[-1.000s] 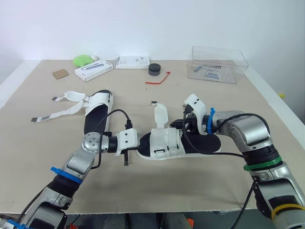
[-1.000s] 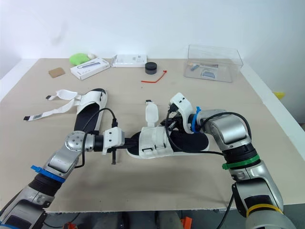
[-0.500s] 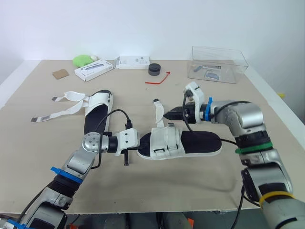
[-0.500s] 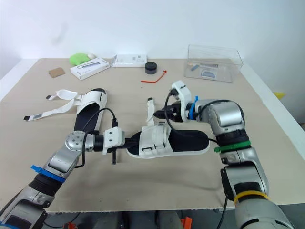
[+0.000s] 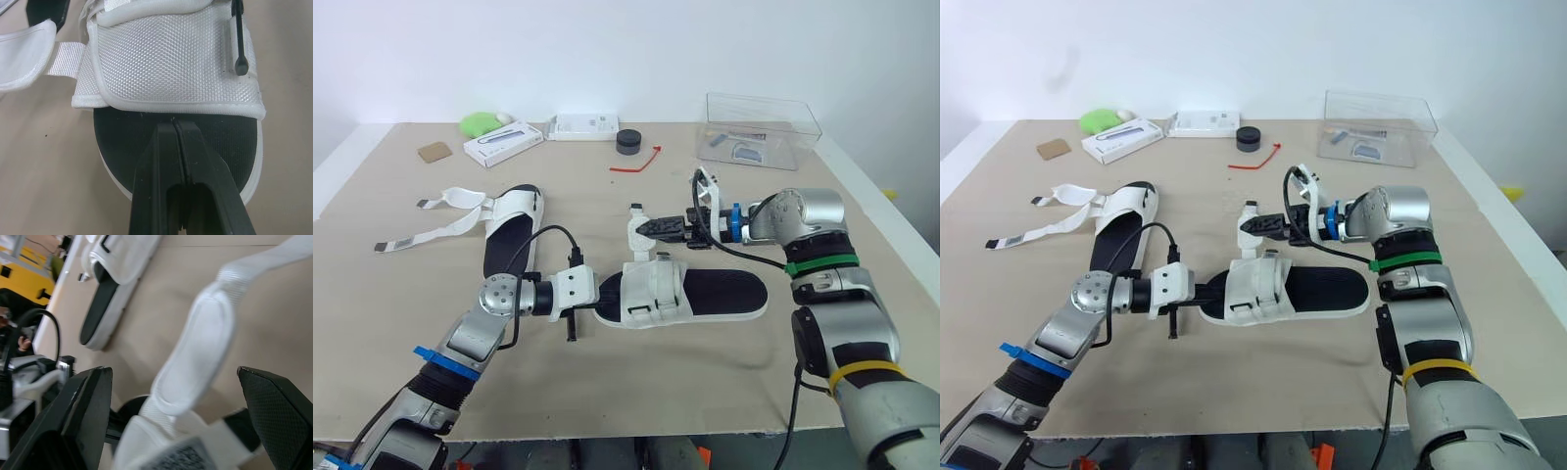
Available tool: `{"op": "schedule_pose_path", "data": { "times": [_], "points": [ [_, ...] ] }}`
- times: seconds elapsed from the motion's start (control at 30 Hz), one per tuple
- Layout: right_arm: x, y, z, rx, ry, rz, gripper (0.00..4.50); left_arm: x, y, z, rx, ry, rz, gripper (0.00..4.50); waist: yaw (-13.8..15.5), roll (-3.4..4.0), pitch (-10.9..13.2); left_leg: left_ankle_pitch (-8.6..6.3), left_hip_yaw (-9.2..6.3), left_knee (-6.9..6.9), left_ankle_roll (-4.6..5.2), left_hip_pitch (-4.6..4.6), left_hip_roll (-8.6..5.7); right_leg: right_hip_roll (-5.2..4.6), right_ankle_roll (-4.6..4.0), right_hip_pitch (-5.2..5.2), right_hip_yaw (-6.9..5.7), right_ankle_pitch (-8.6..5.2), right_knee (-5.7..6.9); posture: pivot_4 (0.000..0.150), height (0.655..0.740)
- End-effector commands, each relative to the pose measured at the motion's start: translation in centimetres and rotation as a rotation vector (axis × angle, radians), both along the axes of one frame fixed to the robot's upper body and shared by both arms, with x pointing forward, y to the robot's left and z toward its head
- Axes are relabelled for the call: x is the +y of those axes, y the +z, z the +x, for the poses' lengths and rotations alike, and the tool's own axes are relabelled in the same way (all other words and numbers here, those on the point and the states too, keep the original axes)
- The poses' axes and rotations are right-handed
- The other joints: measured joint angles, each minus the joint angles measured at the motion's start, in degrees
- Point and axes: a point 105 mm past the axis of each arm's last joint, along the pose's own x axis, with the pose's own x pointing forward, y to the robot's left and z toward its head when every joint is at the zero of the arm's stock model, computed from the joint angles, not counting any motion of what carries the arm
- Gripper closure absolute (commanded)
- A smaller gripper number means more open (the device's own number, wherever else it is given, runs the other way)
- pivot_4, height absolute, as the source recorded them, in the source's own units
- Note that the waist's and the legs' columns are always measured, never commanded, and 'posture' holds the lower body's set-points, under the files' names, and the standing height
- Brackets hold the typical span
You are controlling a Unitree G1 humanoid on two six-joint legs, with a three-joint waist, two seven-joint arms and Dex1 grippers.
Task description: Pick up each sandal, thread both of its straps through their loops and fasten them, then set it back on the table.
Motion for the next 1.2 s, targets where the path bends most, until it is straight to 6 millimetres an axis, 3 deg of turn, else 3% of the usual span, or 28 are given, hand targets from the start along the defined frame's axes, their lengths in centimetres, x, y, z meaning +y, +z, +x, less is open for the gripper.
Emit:
{"op": "schedule_pose_path", "data": {
  "times": [0.03,0.17,0.4,0.7,1.1,1.2],
  "points": [
    [1.7,1.7,0.3,-0.010,0.033,0.079,0.13,0.8,-2.8,-0.3,0.083,0.025,0.094,4.50,-0.01,0.00,0.00,0.00,0.00,0.00,0.00,0.00,0.00,0.00,0.00,0.00,0.00,0.00,0.01,0.150,0.7400],
    [3.5,1.4,1.0,0.010,0.023,0.116,0.13,0.7,-2.7,-0.2,0.079,0.024,0.093,4.50,-0.04,0.00,0.00,0.00,0.01,0.00,0.00,0.00,0.00,-0.02,0.00,0.00,-0.01,0.00,0.01,0.150,0.7400],
    [5.5,3.1,2.2,-0.049,0.003,0.183,0.13,0.8,-2.8,-0.5,0.081,0.026,0.092,4.50,-0.12,0.02,0.01,0.00,0.02,0.00,-0.01,-0.02,0.00,-0.05,0.01,-0.02,-0.01,0.01,0.01,0.150,0.7400],
    [4.9,5.9,3.7,-0.171,-0.060,0.218,0.13,0.8,-2.9,-0.5,0.081,0.033,0.087,4.50,-0.15,0.03,0.01,0.00,0.03,-0.05,-0.02,-0.02,-0.01,-0.07,0.00,-0.03,0.01,0.02,0.01,0.150,0.7400],
    [4.5,6.4,4.3,-0.269,-0.069,0.177,0.13,0.6,-2.9,-0.4,0.082,0.033,0.086,4.50,-0.15,0.03,0.01,0.00,0.02,-0.06,-0.02,-0.03,-0.01,-0.10,-0.01,-0.03,0.02,0.02,0.01,0.150,0.7400],
    [4.5,5.7,4.1,-0.254,-0.052,0.161,0.98,0.6,-2.9,-0.4,0.082,0.031,0.086,4.50,-0.15,0.03,0.01,0.00,0.01,-0.06,-0.02,-0.03,-0.01,-0.12,-0.01,-0.03,0.02,0.02,0.01,0.150,0.7400]
  ]
}}
